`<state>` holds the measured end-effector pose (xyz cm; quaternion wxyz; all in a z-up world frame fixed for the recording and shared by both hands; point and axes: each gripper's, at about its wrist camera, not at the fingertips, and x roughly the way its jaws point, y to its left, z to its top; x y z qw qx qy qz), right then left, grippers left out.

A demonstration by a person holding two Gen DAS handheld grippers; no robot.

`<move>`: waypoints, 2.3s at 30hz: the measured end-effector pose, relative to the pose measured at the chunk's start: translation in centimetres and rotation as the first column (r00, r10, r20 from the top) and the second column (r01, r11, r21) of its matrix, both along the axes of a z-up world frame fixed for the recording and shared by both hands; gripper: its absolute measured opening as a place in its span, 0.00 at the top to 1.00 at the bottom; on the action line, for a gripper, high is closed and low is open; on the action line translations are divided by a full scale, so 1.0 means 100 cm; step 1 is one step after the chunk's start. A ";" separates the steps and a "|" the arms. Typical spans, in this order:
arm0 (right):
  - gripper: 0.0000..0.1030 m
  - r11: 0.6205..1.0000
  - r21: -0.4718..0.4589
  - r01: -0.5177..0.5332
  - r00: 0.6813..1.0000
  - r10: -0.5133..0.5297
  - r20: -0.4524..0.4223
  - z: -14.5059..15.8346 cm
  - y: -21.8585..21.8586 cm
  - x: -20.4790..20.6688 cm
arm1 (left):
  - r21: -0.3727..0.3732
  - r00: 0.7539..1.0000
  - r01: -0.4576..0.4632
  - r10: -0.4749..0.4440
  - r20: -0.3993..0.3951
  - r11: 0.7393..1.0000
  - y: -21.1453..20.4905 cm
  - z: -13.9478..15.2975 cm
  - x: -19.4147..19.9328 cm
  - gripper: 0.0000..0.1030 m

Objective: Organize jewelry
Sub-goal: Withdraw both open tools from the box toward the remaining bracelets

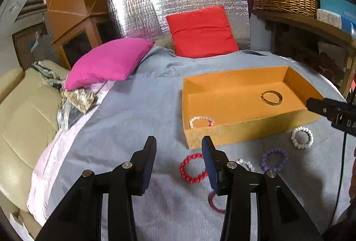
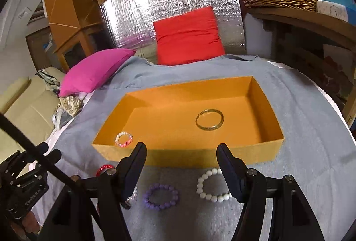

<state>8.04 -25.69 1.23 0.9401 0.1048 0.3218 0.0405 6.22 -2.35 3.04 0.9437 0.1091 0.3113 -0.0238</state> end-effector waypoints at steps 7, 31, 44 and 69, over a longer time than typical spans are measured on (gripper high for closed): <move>0.33 1.000 0.000 -0.016 0.998 0.016 -0.056 -0.015 0.010 -0.011 | -0.012 1.000 -0.015 0.015 -0.007 1.000 0.011 -0.003 -0.002 0.58; 0.33 0.994 -0.024 -0.106 0.976 0.100 -0.195 -0.048 0.056 0.012 | 0.012 0.997 -0.046 0.047 -0.066 0.999 0.044 -0.029 0.002 0.57; 0.32 0.990 -0.028 -0.135 0.953 0.122 -0.279 -0.069 0.065 0.024 | 0.049 0.986 -0.060 0.067 -0.153 0.997 0.062 -0.056 0.012 0.55; 0.34 0.972 0.224 -0.075 0.939 0.145 -0.313 -0.087 0.021 0.044 | -0.180 0.943 0.080 -0.133 -0.306 0.980 0.040 -0.089 0.033 0.45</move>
